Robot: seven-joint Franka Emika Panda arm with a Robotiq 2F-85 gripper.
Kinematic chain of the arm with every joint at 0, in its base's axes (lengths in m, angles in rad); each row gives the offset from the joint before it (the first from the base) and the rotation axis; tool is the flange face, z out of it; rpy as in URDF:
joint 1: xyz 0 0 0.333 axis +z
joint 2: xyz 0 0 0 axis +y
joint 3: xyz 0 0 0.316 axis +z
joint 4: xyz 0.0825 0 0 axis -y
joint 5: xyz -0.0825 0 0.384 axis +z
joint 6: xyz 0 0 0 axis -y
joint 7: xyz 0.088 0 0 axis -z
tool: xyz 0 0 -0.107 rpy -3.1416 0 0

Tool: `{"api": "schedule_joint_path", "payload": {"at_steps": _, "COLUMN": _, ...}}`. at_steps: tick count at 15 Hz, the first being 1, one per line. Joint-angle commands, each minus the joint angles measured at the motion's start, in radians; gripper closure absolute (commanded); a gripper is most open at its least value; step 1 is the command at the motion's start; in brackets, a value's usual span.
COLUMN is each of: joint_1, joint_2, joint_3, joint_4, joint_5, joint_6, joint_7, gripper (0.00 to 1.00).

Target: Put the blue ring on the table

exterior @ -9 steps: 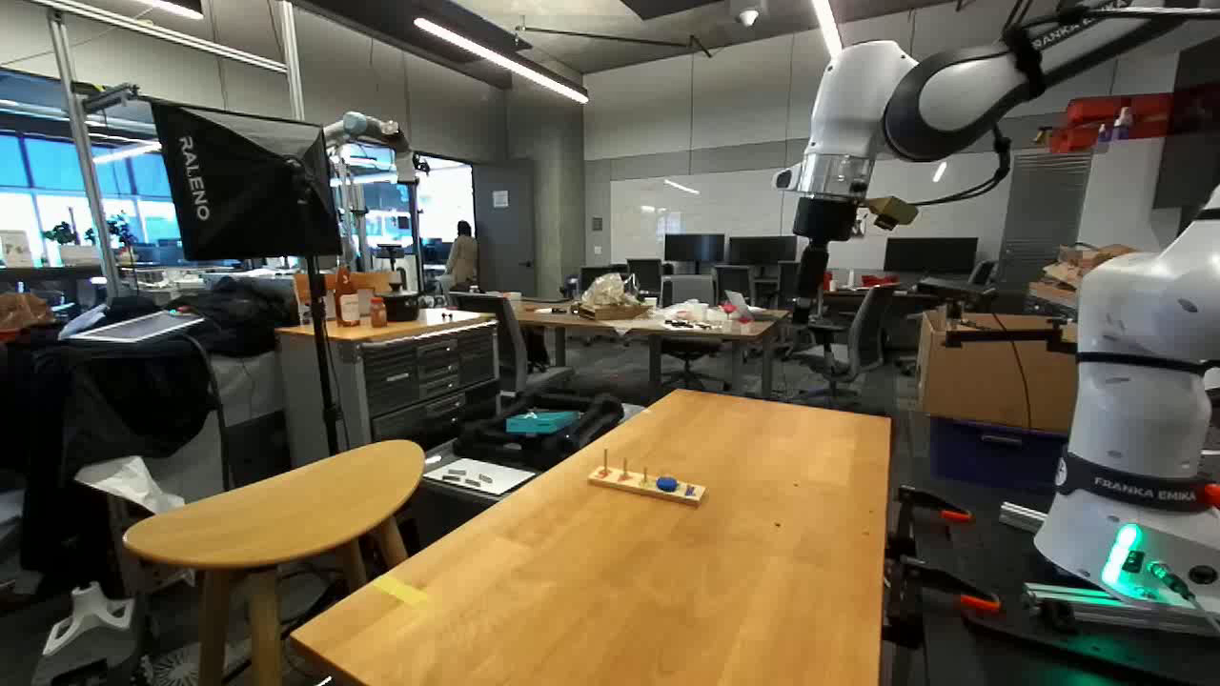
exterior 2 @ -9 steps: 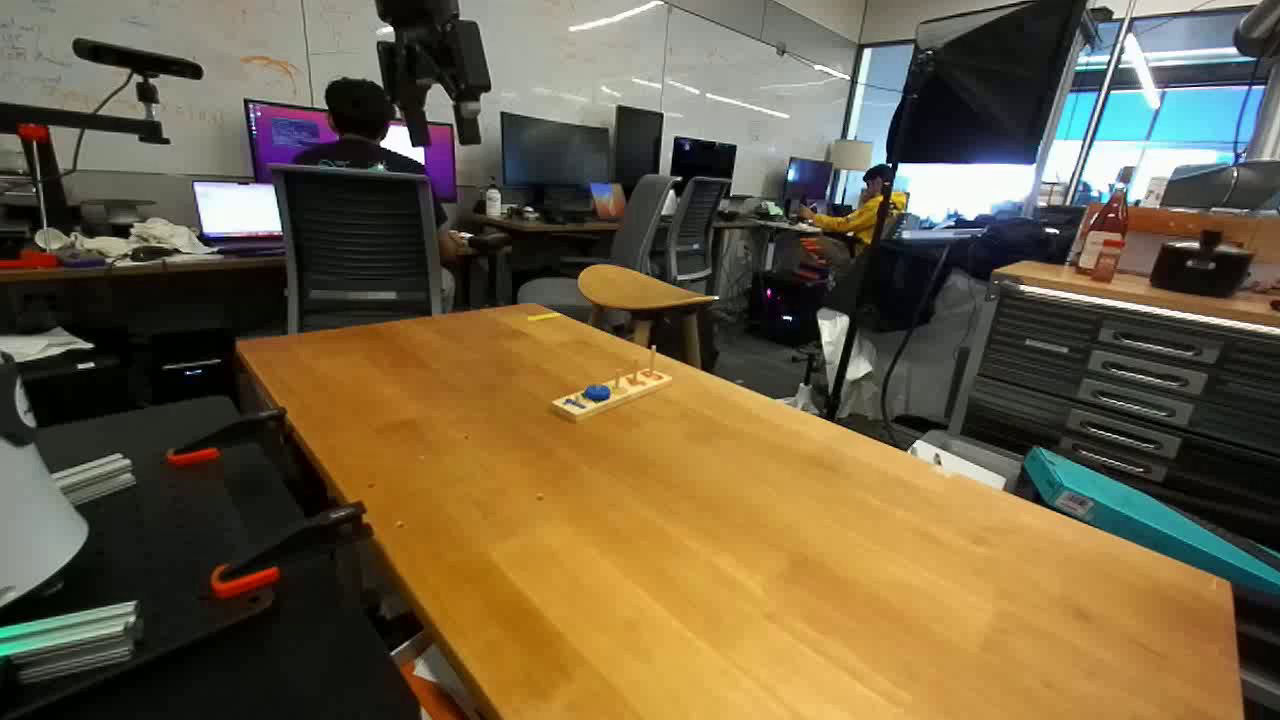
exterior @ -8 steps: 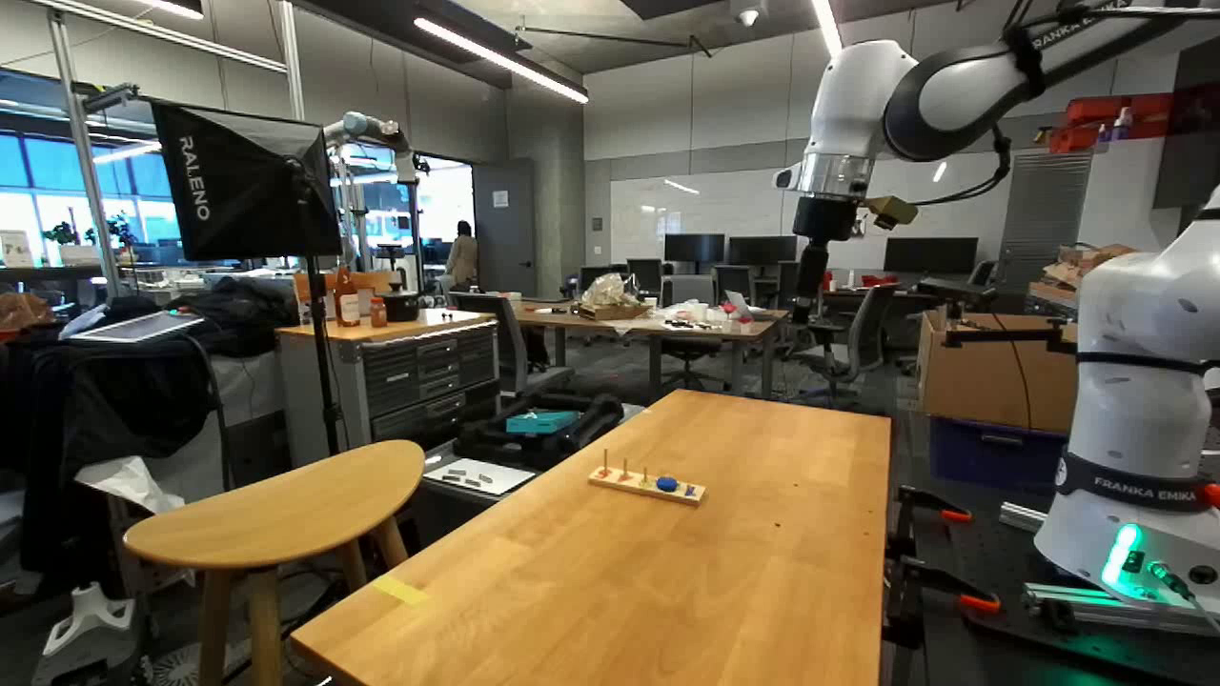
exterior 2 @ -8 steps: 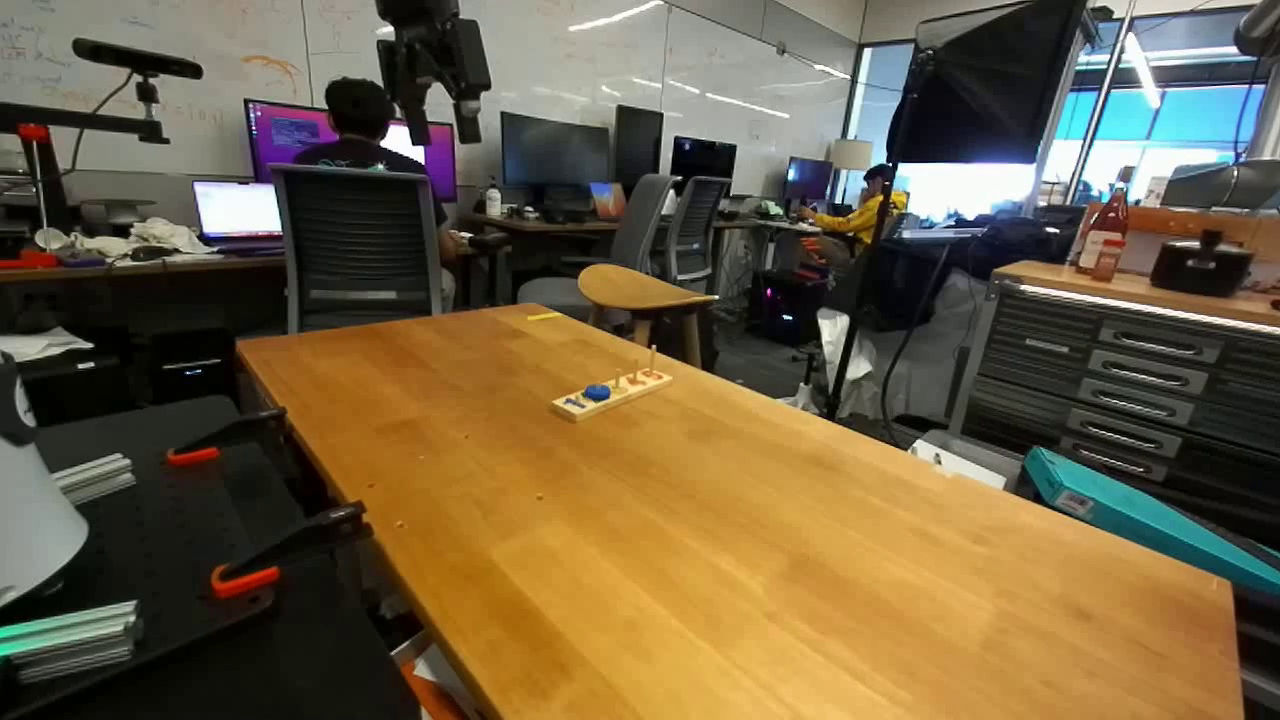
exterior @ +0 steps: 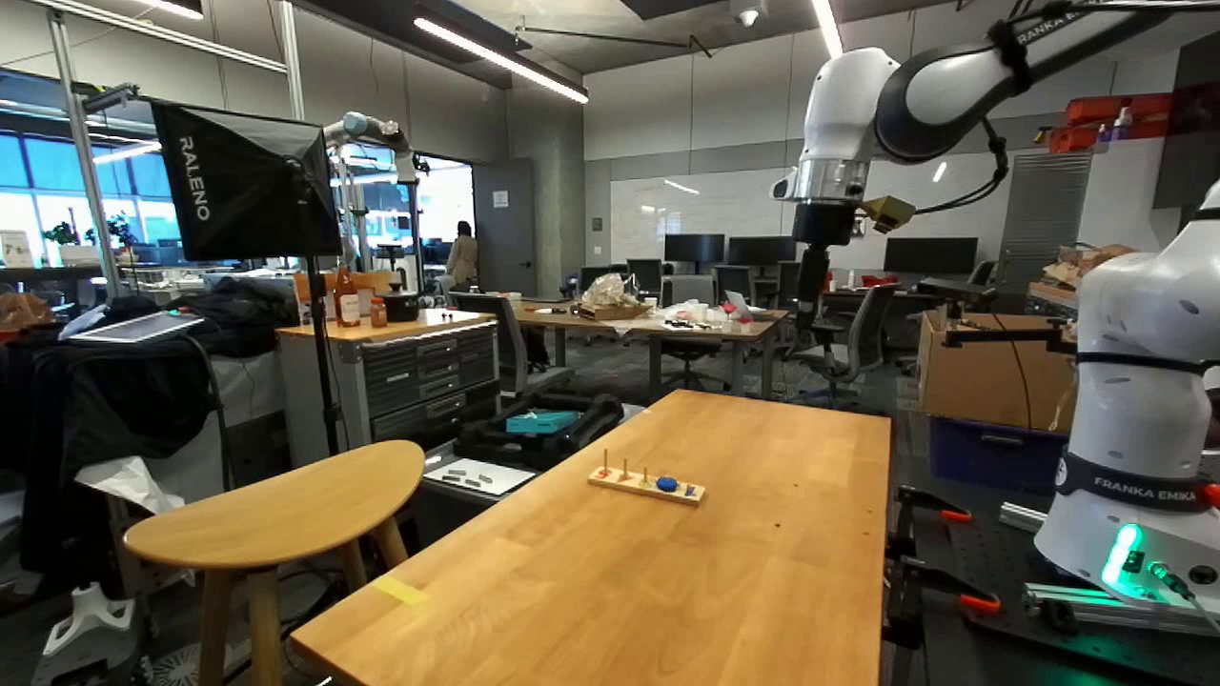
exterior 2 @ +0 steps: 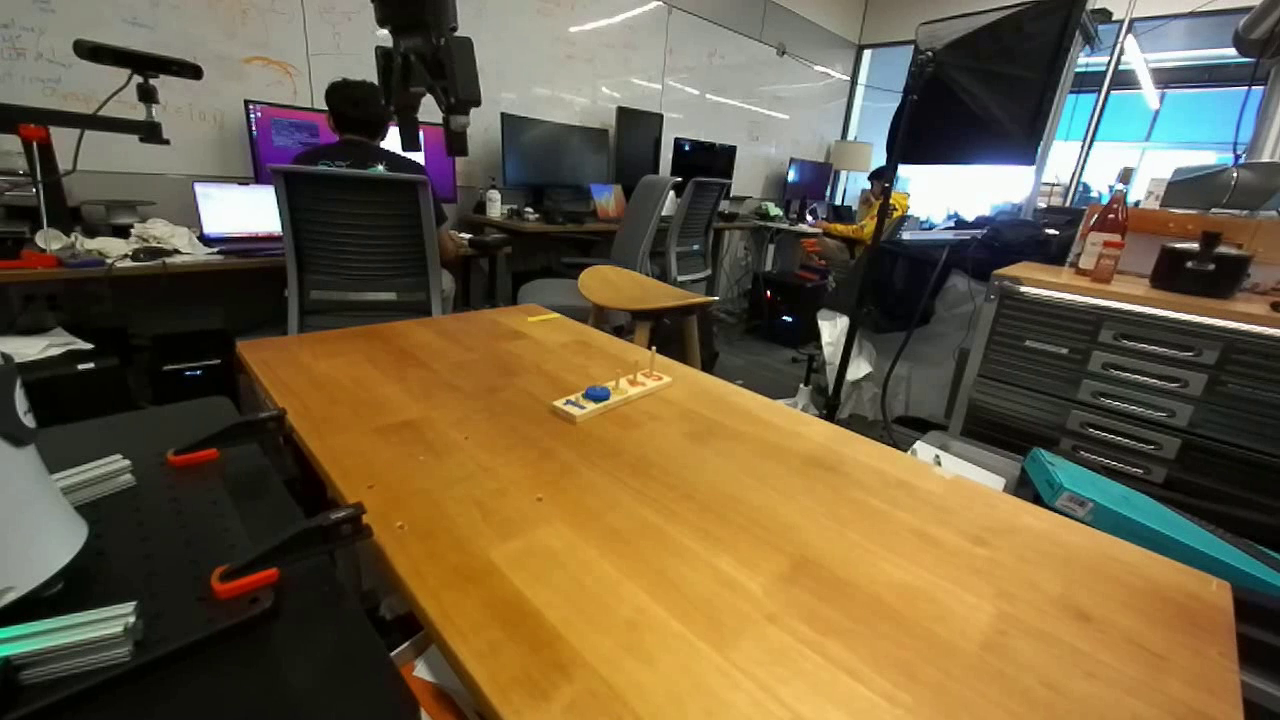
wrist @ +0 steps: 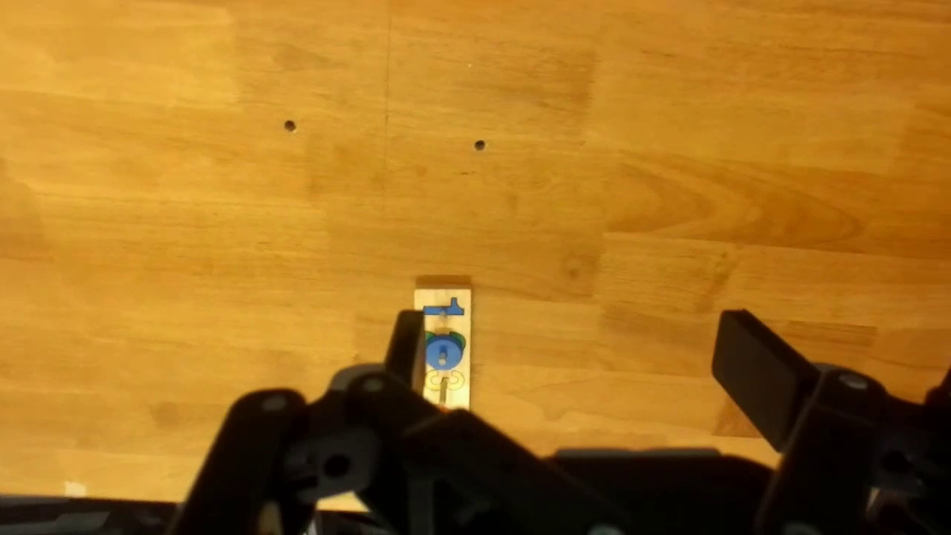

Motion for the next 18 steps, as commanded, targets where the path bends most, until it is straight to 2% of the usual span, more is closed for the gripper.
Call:
{"api": "schedule_joint_path", "payload": {"at_steps": 1, "joint_1": 0.023, "joint_2": 0.178, "joint_3": -0.048, "joint_4": 0.145, "joint_5": 0.126, "joint_6": -0.061, "joint_7": 0.013, "gripper": 0.0}}
{"api": "schedule_joint_path", "payload": {"at_steps": 4, "joint_1": 0.011, "joint_2": 0.336, "joint_3": -0.062, "joint_4": 0.244, "joint_5": 0.211, "joint_6": -0.004, "joint_7": 0.014, "gripper": 0.0}}
{"api": "schedule_joint_path", "payload": {"at_steps": 6, "joint_1": -0.004, "joint_2": 0.458, "joint_3": -0.067, "joint_4": 0.323, "joint_5": 0.227, "joint_6": 0.04, "joint_7": 0.019, "gripper": 0.0}}
{"api": "schedule_joint_path", "payload": {"at_steps": 13, "joint_1": -0.029, "joint_2": 0.87, "joint_3": -0.067, "joint_4": 0.558, "joint_5": 0.131, "joint_6": 0.209, "joint_7": 0.105, "gripper": 0.0}}
{"api": "schedule_joint_path", "payload": {"at_steps": 18, "joint_1": 0.0, "joint_2": 1.027, "joint_3": -0.073, "joint_4": 0.619, "joint_5": 0.054, "joint_6": 0.296, "joint_7": 0.154, "gripper": 0.0}}
